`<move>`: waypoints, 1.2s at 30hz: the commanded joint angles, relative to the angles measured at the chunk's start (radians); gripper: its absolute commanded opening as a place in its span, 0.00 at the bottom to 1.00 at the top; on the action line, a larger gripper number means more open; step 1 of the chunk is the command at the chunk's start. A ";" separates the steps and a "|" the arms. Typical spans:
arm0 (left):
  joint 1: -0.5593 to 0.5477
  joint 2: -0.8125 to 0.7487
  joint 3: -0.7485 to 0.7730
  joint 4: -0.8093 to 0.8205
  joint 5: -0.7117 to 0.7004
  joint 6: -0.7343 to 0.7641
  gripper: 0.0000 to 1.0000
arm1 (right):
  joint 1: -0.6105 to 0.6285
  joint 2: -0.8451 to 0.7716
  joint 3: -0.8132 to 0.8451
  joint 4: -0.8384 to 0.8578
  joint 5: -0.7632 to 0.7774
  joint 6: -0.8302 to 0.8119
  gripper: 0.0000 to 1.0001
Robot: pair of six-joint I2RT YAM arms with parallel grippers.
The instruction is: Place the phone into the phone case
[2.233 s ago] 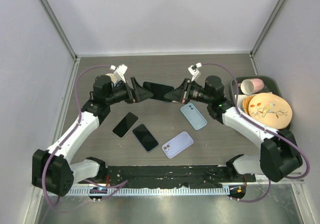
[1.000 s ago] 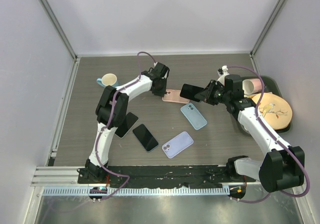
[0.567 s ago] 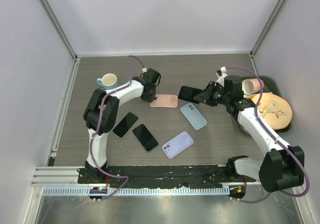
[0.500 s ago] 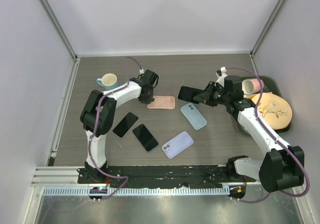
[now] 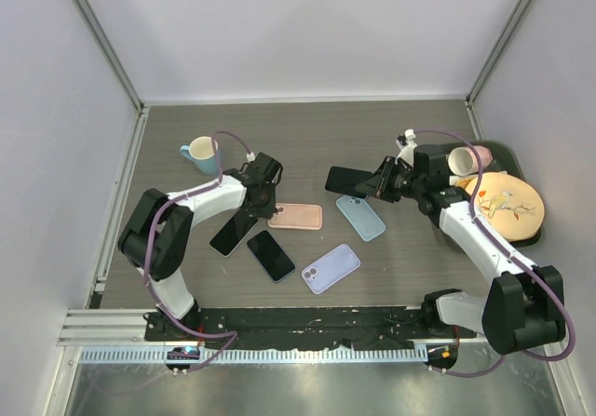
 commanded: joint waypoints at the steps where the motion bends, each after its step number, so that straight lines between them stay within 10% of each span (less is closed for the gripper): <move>1: -0.034 0.010 0.034 0.068 0.036 -0.010 0.00 | 0.029 0.012 -0.006 0.116 -0.049 0.028 0.01; 6: -0.048 0.049 0.056 0.064 0.048 -0.024 0.04 | 0.055 0.033 -0.025 0.139 -0.046 0.034 0.01; 14: -0.059 -0.061 0.011 0.050 0.008 -0.021 0.66 | 0.126 0.066 -0.029 0.168 -0.014 0.048 0.01; 36: -0.059 -0.526 -0.157 0.140 0.036 0.059 0.76 | 0.253 0.316 -0.039 0.464 -0.161 0.250 0.01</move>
